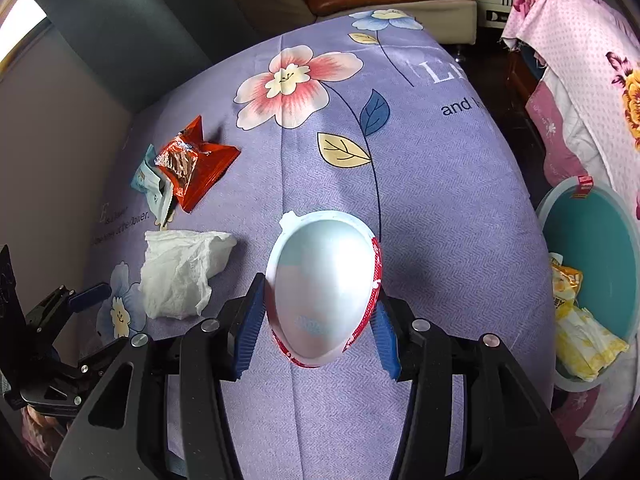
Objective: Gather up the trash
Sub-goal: 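Lift and carry the tissue and plastic cup over the teal bin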
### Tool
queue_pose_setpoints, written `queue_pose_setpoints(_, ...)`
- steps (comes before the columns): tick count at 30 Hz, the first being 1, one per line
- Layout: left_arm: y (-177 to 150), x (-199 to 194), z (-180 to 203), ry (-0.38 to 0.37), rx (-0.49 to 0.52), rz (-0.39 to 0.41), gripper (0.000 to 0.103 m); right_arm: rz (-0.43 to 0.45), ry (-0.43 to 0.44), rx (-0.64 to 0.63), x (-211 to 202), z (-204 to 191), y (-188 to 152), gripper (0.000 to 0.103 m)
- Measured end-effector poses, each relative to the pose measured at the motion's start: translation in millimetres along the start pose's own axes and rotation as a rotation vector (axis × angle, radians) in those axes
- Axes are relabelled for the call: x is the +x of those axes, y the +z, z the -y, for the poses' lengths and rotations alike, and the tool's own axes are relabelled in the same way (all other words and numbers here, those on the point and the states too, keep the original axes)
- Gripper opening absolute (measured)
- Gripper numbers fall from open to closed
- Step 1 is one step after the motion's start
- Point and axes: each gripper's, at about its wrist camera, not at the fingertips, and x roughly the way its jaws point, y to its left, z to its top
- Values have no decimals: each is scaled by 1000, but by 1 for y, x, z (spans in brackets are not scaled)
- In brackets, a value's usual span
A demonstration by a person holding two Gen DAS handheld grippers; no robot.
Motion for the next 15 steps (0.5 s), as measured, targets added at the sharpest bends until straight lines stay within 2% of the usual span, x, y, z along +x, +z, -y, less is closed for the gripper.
queue_pose_setpoints(3,13,15,5,62,83,-10,91,1,2,7,-2,1,-3,47)
queue_pose_setpoints(8,25,41,3,74,154,-52,91,11,-11,21,-9,7,-3,47)
queue_pose_setpoints(12,28,56,-4,39,112,-95,91,13,-19,40,-9,14,0,47)
queue_pose_setpoints(15,29,60,-8,4,71,-96,93,7,-19,45,-5,16,3,47)
